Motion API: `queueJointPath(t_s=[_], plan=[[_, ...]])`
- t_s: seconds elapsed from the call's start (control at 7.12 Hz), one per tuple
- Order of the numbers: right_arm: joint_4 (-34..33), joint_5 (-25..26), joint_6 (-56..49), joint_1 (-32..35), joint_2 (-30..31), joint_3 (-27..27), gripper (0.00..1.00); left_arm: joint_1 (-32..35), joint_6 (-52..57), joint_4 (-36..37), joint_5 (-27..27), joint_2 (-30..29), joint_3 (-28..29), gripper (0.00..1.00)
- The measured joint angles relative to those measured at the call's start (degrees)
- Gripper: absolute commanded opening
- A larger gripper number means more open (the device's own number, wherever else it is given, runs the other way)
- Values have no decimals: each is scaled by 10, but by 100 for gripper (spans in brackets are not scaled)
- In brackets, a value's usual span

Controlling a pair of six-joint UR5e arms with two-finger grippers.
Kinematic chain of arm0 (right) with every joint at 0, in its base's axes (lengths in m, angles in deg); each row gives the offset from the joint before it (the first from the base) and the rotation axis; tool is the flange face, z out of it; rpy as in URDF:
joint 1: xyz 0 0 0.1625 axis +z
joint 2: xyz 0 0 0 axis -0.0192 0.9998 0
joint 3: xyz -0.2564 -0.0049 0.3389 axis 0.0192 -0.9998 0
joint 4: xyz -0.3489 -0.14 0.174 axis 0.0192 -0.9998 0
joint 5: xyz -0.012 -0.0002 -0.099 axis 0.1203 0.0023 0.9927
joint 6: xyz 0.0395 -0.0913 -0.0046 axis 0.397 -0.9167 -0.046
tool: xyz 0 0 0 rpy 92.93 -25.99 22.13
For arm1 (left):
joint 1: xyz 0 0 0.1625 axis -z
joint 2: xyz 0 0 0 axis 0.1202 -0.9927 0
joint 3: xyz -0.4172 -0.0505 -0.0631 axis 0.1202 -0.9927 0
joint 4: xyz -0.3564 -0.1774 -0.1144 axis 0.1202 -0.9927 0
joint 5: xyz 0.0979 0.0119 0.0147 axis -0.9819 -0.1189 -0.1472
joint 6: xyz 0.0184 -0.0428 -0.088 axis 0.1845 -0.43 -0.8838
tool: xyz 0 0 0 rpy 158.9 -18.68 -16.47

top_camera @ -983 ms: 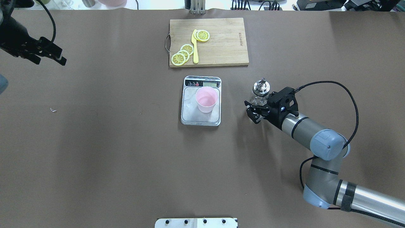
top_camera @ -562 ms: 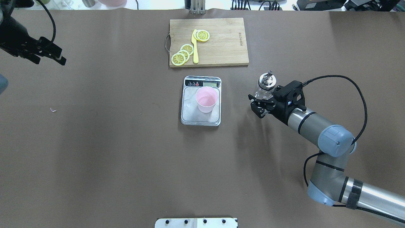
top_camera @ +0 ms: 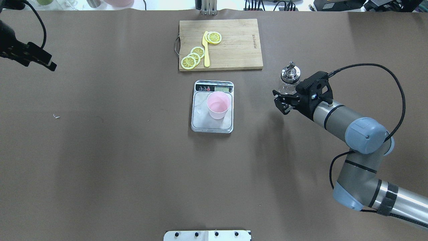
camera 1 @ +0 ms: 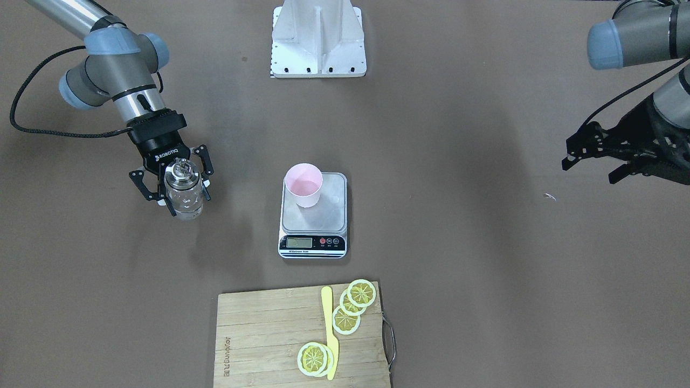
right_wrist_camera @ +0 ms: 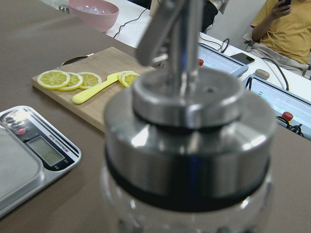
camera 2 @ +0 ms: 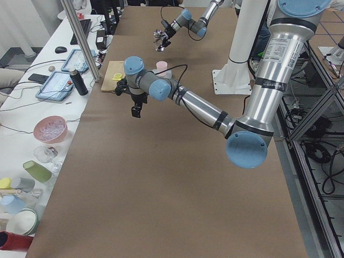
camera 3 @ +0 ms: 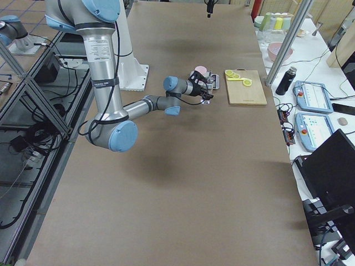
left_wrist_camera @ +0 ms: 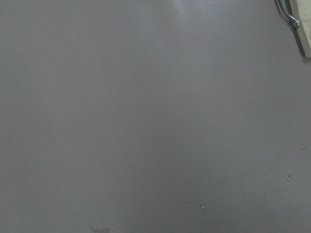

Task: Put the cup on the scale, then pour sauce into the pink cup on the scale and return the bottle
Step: 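Lift the sauce dispenser with the right gripper, then carry the sauce dispenser with the right gripper toward the pink cup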

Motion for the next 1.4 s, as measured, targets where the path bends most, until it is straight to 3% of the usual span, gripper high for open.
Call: queueJointPath(t_s=[0.28, 0.56, 0.84, 1.4], plan=[[-109, 12, -56, -4, -20, 32, 21, 24, 75, 0, -1, 26, 1, 99], [-197, 56, -82, -33, -60, 37, 21, 46, 147, -1, -17, 52, 3, 99], [-258, 109, -111, -62, -84, 40, 21, 57, 182, -2, -39, 70, 5, 99], [-418, 159, -232, -67, -107, 94, 21, 67, 213, -7, -38, 93, 8, 99]])
